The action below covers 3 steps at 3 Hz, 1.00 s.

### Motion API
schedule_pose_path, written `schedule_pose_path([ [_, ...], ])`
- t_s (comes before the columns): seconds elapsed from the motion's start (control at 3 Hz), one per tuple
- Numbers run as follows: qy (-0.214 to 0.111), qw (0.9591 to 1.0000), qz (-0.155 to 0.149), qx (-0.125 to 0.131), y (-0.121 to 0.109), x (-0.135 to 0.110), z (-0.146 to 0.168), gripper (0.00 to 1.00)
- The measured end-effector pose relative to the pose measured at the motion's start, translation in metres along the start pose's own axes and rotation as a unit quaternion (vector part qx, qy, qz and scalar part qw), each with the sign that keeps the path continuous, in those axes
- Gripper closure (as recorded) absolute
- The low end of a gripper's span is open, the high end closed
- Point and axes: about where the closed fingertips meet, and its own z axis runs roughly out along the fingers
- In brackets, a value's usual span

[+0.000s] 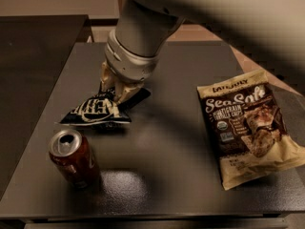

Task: Move blue chip bag near coke can

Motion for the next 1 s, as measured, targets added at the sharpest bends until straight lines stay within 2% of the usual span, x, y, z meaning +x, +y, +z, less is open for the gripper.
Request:
schedule_pose_path([
  [0.33, -0.011, 0.9998, 0.005, -0.016, 0.0144, -0.0147, 0.009, 0.82],
  [1.0, -0.007, 0.9999, 0.002, -0.013, 0.0137, -0.0168, 0.0049, 0.35],
])
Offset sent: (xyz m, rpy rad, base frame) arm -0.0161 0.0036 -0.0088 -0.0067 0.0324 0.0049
